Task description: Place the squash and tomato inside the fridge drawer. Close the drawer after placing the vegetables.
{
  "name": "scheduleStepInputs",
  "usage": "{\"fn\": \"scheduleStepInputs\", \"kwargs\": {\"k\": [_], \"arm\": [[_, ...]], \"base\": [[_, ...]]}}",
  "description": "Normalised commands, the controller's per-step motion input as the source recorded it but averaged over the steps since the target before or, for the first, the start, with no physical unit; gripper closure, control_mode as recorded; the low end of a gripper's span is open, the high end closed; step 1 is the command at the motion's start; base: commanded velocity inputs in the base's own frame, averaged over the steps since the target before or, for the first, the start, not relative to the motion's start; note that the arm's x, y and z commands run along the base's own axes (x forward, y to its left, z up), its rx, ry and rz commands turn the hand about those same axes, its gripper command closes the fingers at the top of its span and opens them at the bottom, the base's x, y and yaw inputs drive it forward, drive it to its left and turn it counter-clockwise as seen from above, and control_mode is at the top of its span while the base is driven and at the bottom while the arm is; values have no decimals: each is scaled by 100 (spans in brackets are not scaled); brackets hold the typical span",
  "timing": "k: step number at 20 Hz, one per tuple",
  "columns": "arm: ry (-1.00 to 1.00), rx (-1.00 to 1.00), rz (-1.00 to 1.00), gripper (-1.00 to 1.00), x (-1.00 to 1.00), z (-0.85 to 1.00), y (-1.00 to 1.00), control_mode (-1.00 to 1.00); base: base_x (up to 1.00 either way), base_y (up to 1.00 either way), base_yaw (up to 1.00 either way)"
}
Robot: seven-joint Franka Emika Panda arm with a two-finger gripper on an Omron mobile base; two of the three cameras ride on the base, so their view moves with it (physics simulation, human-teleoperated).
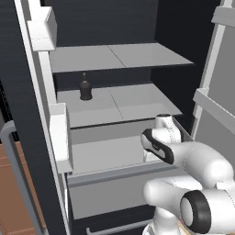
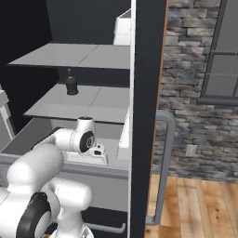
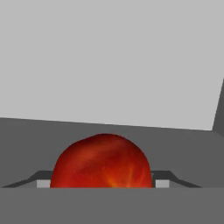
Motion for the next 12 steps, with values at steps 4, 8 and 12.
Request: {"fn": "scheduleStepInputs", "kwargs": {"k": [4,8,12], "arm": [[18,0,0,100,-12,3,0,-100],[26,0,0,100,57,0,6,-100],[9,2,0,100,36,-26,0,-100]], "base": [[0,0,0],[0,0,0],[0,0,0]]}}
